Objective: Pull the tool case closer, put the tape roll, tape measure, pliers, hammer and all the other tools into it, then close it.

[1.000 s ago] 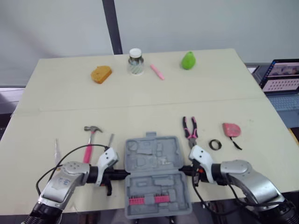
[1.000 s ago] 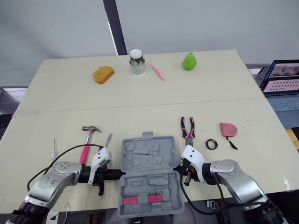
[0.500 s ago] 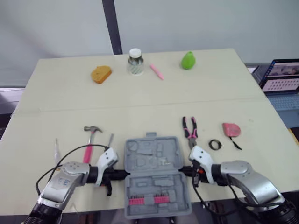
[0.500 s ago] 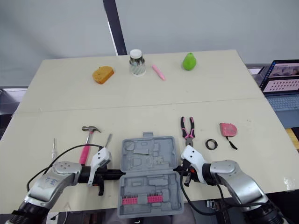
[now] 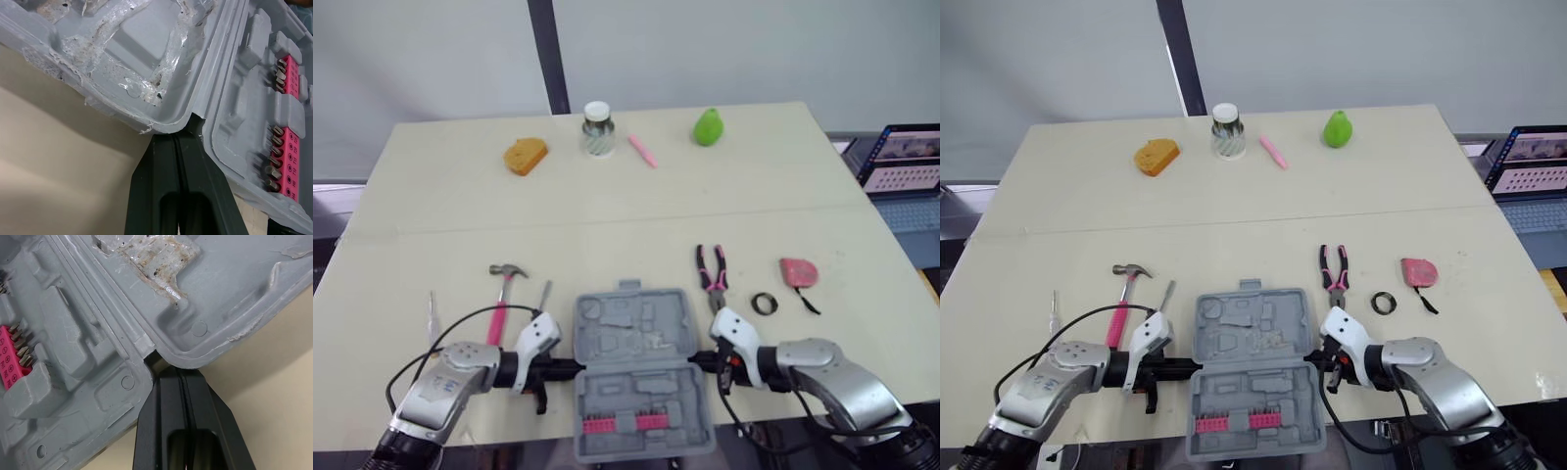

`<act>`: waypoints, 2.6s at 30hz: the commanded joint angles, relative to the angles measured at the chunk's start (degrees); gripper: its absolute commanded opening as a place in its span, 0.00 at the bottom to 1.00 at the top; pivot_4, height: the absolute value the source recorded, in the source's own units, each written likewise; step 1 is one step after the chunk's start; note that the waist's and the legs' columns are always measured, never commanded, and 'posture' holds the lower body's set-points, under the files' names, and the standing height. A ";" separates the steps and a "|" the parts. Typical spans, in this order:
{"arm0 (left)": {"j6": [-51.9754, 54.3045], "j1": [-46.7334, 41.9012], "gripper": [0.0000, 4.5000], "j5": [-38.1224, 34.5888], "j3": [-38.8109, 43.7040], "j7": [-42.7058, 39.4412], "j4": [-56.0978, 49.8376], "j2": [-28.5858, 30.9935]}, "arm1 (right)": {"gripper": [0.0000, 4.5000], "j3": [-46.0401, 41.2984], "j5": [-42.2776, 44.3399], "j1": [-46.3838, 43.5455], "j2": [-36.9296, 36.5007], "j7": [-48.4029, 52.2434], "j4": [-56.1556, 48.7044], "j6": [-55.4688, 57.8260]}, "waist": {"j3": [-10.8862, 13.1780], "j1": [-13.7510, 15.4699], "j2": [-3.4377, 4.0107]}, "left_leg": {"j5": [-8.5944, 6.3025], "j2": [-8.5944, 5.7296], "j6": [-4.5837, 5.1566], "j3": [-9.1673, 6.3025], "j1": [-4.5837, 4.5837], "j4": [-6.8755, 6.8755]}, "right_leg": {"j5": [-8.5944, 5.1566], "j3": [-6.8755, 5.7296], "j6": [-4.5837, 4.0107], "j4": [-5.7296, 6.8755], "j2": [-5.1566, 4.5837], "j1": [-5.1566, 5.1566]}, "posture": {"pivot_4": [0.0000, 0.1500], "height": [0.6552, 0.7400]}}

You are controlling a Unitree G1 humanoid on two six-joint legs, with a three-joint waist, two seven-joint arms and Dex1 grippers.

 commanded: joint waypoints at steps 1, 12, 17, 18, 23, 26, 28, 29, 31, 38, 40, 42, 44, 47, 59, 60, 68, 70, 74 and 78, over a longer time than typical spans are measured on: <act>-1.55 0.11 0.00 -0.39 0.24 0.80 -0.54 0.11 | 0.01 0.75 1.02 0.70 -0.33 1.09 -2.20 0.02 | 0.00 0.00 0.00 | 0.00 0.00 0.00 0.00 0.00 0.00 | 0.00 0.00 0.00 0.00 0.00 0.00 | 1.00 0.93; -5.95 -0.84 0.00 -0.17 3.84 2.74 4.87 0.83 | 0.01 -2.68 1.25 1.97 -3.57 1.35 -0.42 -1.32 | 0.00 0.63 0.00 | 0.00 0.00 0.00 0.01 0.01 0.04 | 0.00 0.00 0.00 0.01 0.00 0.02 | 1.00 0.93; -4.28 1.82 0.00 -2.63 5.97 1.41 2.36 2.26 | 0.01 -4.97 2.16 2.94 -5.68 1.94 -0.25 -1.96 | 0.00 0.78 0.00 | 0.00 0.00 0.00 0.03 0.01 0.03 | 0.00 0.01 0.00 -0.01 -0.01 0.02 | 1.00 0.93; -3.69 2.51 0.00 -3.53 6.76 1.28 1.57 2.49 | 0.01 -5.49 2.42 3.32 -6.13 2.14 -0.47 -2.08 | 0.00 0.78 0.00 | 0.00 0.00 0.00 0.03 0.02 0.02 | 0.00 0.02 0.00 -0.01 -0.01 0.02 | 1.00 0.93; -1.55 6.21 0.00 -10.52 14.37 -1.52 -2.14 4.59 | 0.01 -9.35 3.39 5.48 -9.19 3.86 -0.92 -3.44 | 0.00 1.06 0.00 | 0.00 0.02 0.00 0.03 0.00 0.02 | 0.00 0.02 0.00 -0.06 -0.02 0.02 | 1.00 0.93; -0.82 7.58 0.00 -14.02 18.38 -2.74 -3.60 6.00 | 0.01 -11.87 4.36 6.11 -10.94 5.08 -1.25 -4.10 | 0.00 1.16 0.00 | 0.00 0.03 0.00 0.04 0.01 0.02 | 0.00 0.01 -0.01 -0.10 -0.02 0.05 | 1.00 0.93; -0.68 8.25 0.00 -16.52 21.44 -2.78 -5.06 6.12 | 0.01 -13.85 5.36 6.67 -12.13 6.17 -1.81 -4.27 | 0.00 1.19 0.00 | 0.00 0.03 0.01 0.05 0.01 0.02 | -0.01 0.01 -0.01 -0.12 -0.03 0.06 | 1.00 0.93; -1.66 8.71 0.00 -17.71 23.37 -2.62 -5.97 5.46 | 0.01 -14.81 5.91 6.99 -12.61 6.67 -2.10 -4.28 | 0.00 1.19 0.00 | -0.01 0.03 0.01 0.05 0.01 0.02 | -0.01 0.01 -0.01 -0.13 -0.03 0.06 | 1.00 0.93; -3.17 10.14 0.00 -19.91 26.54 -2.91 -7.87 4.49 | 0.01 -16.45 6.89 7.76 -13.46 7.46 -2.52 -4.37 | 0.00 1.22 0.00 | -0.01 0.03 0.02 0.05 0.00 0.02 | 0.00 0.00 -0.01 -0.17 -0.04 0.08 | 1.00 0.93; -6.22 20.39 0.00 -26.02 35.59 -6.34 -14.05 3.01 | 0.01 -21.41 8.72 12.66 -15.18 10.59 -4.05 -7.09 | 0.00 1.16 0.00 | -0.01 0.11 0.02 0.10 0.01 -0.06 | 0.00 -0.05 -0.02 -0.44 0.00 0.17 | 1.00 0.93; -7.96 23.81 0.00 -25.58 37.14 -6.82 -14.37 2.41 | 0.01 -22.72 9.67 13.82 -15.14 11.40 -4.44 -7.27 | 0.00 1.21 0.00 | -0.02 0.13 0.02 0.10 0.01 -0.06 | 0.00 -0.08 -0.02 -0.47 0.00 0.20 | 1.00 0.93; -10.29 27.27 0.00 -24.62 38.45 -7.22 -14.37 1.50 | 0.01 -24.03 10.77 14.78 -15.10 11.94 -4.84 -6.73 | 0.00 1.23 0.00 | -0.02 0.13 0.03 0.11 0.02 -0.06 | 0.00 -0.10 -0.02 -0.49 0.00 0.24 | 1.00 0.93; -12.06 29.87 0.00 -24.20 39.79 -7.03 -13.99 0.47 | 0.01 -25.50 12.53 15.87 -15.17 12.55 -5.54 -5.61 | 0.00 1.30 0.00 | -0.04 0.13 0.06 0.11 0.02 -0.05 | 0.00 -0.13 -0.02 -0.53 -0.02 0.27 | 1.00 0.93; -15.09 34.12 0.20 -23.59 41.34 -8.23 -12.55 -0.97 | 0.20 -27.71 14.06 17.87 -14.52 12.49 -6.62 -5.46 | 0.00 1.37 0.00 | -0.06 0.13 0.10 0.11 0.03 -0.03 | 0.01 -0.16 -0.03 -0.59 -0.03 0.33 | 1.00 0.93; -32.35 41.44 0.99 -20.12 43.25 -12.17 -5.79 -7.87 | 0.99 -35.46 19.52 26.63 -13.69 12.52 -8.20 -1.71 | -0.01 1.46 -0.04 | -0.29 0.17 0.23 0.08 0.17 0.07 | 0.07 -0.31 -0.02 -0.94 -0.04 0.74 | 1.00 0.93; -33.04 41.81 0.99 -19.90 43.09 -12.27 -5.48 -8.04 | 0.99 -35.85 20.46 26.93 -13.58 12.77 -8.22 -0.99 | -0.01 1.47 -0.03 | -0.36 0.21 0.21 0.07 0.21 0.08 | 0.07 -0.33 -0.02 -0.98 -0.04 0.81 | 1.00 0.93; -35.84 42.36 0.99 -19.04 40.31 -11.44 -4.98 -9.40 | 0.99 -37.60 24.09 26.82 -13.50 15.62 -7.31 -1.07 | 0.05 1.55 -0.05 | -0.59 0.21 0.34 0.06 0.28 0.18 | 0.08 -0.34 -0.01 -1.12 -0.06 1.00 | 1.00 0.95; -36.24 42.34 0.99 -19.01 39.52 -11.20 -5.14 -9.66 | 0.99 -37.41 23.96 26.27 -13.49 15.62 -7.03 -1.53 | 0.08 0.79 0.10 | -0.46 -0.86 0.88 -1.06 0.02 -0.03 | 0.03 -2.51 0.02 -1.61 -0.87 2.11 | 1.00 0.96; -36.61 42.90 0.99 -19.58 39.42 -11.11 -5.54 -9.59 | 0.99 -37.47 23.62 25.75 -13.03 15.65 -6.78 -2.77 | 0.06 1.34 0.37 | 0.20 -1.83 1.19 -3.29 0.06 -0.09 | -0.13 -4.71 0.21 -1.61 -2.10 2.68 | 1.00 0.98; -37.41 43.53 0.99 -20.31 39.43 -11.68 -5.77 -9.72 | 0.99 -37.32 23.19 25.80 -12.89 15.90 -6.66 -3.65 | 0.07 3.10 0.37 | 0.38 -1.80 0.84 -2.64 -0.16 -0.05 | -0.02 -3.67 0.41 -1.63 -1.95 2.16 | 1.00 0.98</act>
